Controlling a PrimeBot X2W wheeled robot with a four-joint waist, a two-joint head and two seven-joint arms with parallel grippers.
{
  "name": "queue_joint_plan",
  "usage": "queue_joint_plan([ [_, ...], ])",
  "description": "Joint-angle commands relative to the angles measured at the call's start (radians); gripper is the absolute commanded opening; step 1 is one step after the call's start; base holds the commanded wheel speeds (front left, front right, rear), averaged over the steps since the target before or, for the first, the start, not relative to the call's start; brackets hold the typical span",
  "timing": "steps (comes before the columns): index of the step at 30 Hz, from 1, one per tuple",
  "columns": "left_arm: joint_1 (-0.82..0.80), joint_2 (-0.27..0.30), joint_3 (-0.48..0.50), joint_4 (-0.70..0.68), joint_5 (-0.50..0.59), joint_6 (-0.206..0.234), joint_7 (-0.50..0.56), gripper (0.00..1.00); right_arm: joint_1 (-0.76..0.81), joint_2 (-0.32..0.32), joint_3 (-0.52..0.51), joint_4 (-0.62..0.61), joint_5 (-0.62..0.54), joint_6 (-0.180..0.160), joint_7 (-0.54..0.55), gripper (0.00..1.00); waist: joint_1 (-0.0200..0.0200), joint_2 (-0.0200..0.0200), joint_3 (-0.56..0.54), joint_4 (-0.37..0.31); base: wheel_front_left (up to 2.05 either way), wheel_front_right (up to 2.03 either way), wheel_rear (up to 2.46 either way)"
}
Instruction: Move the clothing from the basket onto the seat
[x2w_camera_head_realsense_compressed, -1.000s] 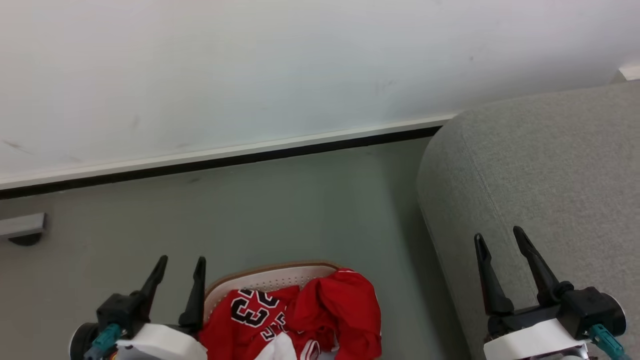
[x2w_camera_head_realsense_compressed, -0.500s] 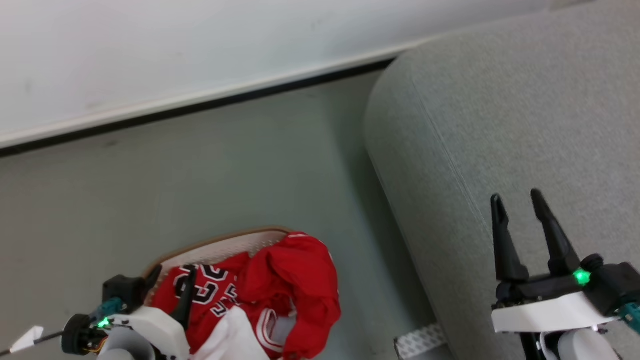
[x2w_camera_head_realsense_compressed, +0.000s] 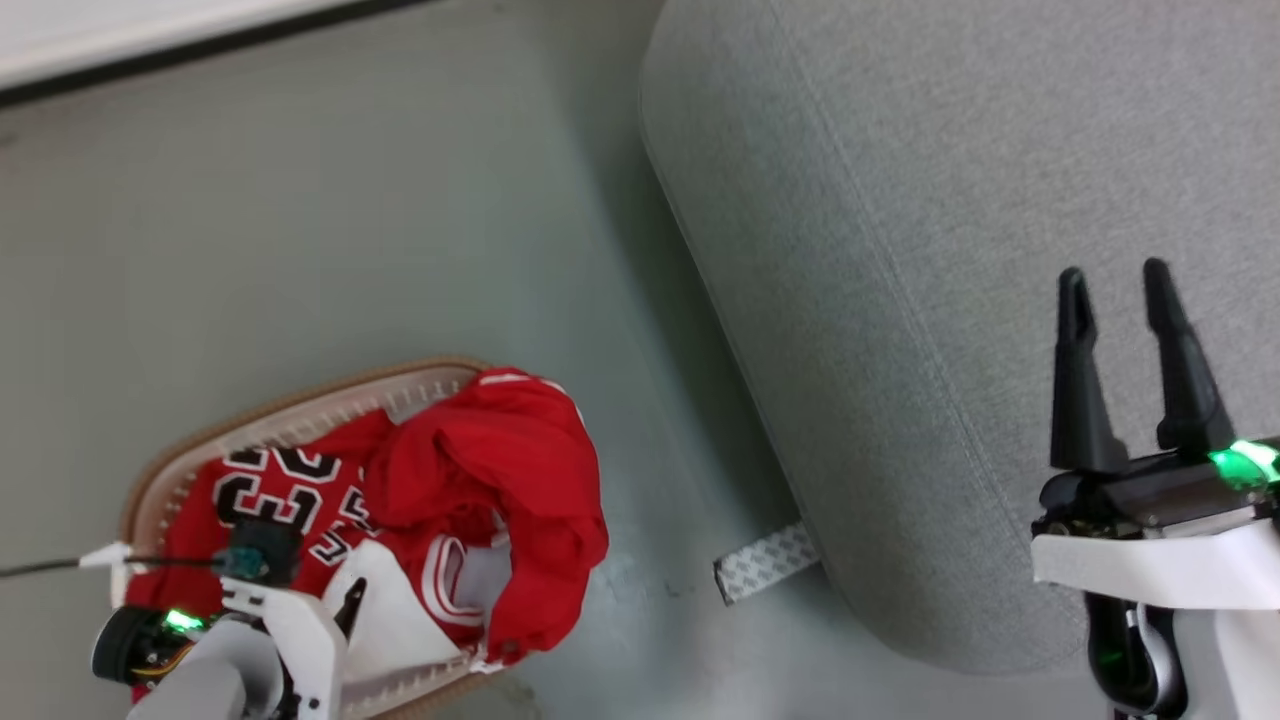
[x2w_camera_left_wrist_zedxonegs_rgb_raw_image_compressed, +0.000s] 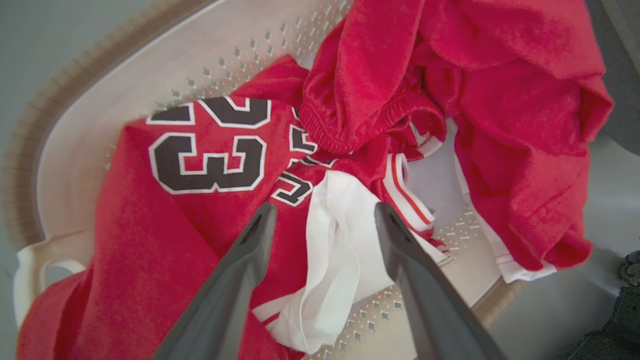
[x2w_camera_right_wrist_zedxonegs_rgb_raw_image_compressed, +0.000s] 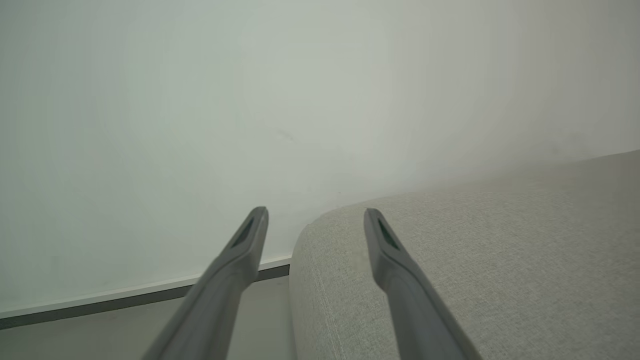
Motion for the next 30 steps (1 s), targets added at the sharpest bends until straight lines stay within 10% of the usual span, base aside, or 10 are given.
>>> queue_joint_plan([
  [1,-0.023,0.012,-0.018,0.01,-0.018,0.002,0.016,1.0,-0.016,-0.001,-0.009,-0.013,0.006,-0.002,0.001,1.0,-0.0001,0.0,0.063,-0.017,0.0,0.0,0.0],
  [18,-0.245,0.043,-0.284,0.161,-0.098,0.001,0.181,1.0,-0.059,-0.001,0.005,-0.049,0.048,-0.002,0.001,1.0,-0.0001,0.0,0.244,-0.056,0.0,0.0,0.0],
  [19,-0.247,0.044,-0.296,0.163,-0.101,0.002,0.187,0.81,-0.06,-0.001,0.005,-0.046,0.048,-0.002,0.001,1.0,-0.0001,0.0,0.244,-0.057,0.0,0.0,0.0],
  [21,-0.249,0.046,-0.315,0.159,-0.11,0.002,0.177,0.0,-0.059,-0.001,0.004,-0.041,0.046,-0.002,0.001,1.0,-0.0001,0.0,0.238,-0.056,0.0,0.0,0.0],
  [30,-0.217,-0.012,-0.362,0.164,-0.177,0.002,0.098,0.0,-0.058,-0.001,-0.021,-0.02,0.004,-0.002,0.001,1.0,-0.0001,0.0,0.122,0.009,0.0,0.0,0.0],
])
